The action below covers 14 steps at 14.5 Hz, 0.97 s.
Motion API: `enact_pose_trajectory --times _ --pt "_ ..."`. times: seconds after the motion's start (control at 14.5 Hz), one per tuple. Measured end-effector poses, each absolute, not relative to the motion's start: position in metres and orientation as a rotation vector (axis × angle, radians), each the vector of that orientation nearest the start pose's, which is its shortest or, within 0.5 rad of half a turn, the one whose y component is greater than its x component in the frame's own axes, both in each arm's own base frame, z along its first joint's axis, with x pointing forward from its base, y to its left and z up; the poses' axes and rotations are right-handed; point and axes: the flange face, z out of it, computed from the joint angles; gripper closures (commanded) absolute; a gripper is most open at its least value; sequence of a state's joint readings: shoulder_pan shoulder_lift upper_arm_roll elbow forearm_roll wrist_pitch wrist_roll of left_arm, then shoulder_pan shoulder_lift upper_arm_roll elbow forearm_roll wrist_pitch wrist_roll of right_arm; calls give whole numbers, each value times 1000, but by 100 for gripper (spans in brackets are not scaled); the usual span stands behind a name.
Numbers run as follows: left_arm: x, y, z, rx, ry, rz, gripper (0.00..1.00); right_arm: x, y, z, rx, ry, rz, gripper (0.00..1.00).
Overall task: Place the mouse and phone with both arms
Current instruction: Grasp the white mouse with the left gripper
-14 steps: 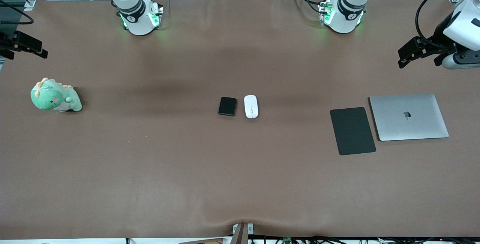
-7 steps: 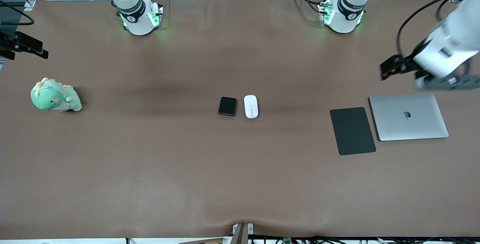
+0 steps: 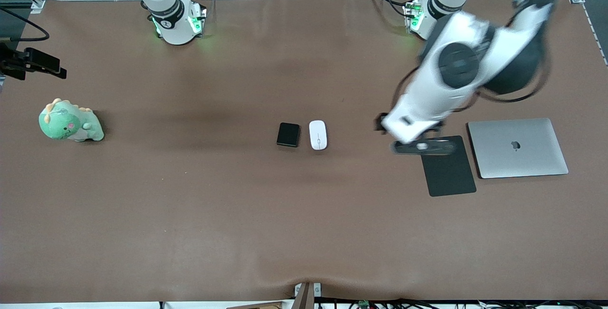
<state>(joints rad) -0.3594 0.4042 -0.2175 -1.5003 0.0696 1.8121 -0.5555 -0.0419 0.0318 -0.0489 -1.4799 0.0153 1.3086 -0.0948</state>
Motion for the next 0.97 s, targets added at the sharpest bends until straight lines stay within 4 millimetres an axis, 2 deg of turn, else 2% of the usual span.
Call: enact_pose_trajectory --times 0.21,0.34,0.48,0.62,0.76,0.97 --pt "545 -427 354 -3128 -83 120 0 540 -47 617 -3089 -9 348 0" --pt "531 -457 306 -3133 -126 136 0 544 -47 607 -3085 -8 378 0" --pt "519 -475 266 -3140 -181 144 0 547 -47 596 -3076 -8 428 0" --pt "508 -484 239 -3146 -213 147 0 549 -44 584 -3063 -15 493 0" --pt "499 -486 221 -3145 -242 152 0 554 -34 571 -3057 -42 531 0" --pt "486 -490 196 -3145 -286 157 4 562 -4 556 -3073 -33 545 0"
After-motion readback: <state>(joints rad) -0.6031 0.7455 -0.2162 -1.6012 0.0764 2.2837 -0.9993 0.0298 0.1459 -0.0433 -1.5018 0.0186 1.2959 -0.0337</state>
